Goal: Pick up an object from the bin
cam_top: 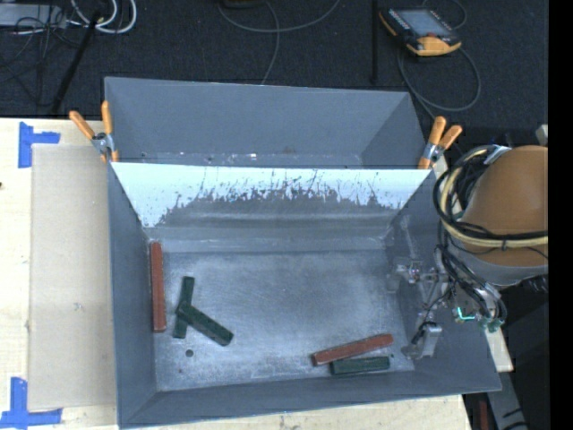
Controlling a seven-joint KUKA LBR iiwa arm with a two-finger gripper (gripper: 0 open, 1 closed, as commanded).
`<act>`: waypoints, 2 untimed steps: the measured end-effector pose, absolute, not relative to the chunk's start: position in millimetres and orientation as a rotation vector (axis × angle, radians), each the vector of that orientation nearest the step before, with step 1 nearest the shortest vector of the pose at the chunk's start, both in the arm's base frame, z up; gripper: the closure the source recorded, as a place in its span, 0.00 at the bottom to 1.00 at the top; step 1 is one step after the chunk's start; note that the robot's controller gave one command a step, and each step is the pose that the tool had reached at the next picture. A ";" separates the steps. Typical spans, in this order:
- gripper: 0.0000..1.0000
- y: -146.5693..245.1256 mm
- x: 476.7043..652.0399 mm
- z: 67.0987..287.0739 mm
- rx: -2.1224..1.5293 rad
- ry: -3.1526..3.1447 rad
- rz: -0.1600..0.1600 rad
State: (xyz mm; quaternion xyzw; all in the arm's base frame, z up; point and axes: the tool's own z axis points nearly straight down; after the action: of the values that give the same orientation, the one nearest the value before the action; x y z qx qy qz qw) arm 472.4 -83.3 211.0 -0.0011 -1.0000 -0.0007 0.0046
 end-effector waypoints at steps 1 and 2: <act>0.00 -71.3 500.6 68.4 0.277 -3.122 -0.003; 1.00 -71.4 501.9 73.9 0.283 -3.123 -0.001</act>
Offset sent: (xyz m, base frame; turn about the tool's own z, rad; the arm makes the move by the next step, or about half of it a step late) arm 0.0296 0.0116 -0.1387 -0.1808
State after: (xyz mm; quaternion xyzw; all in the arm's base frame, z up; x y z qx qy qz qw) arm 501.9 -71.4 73.9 0.0903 -0.9959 -0.0003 0.0028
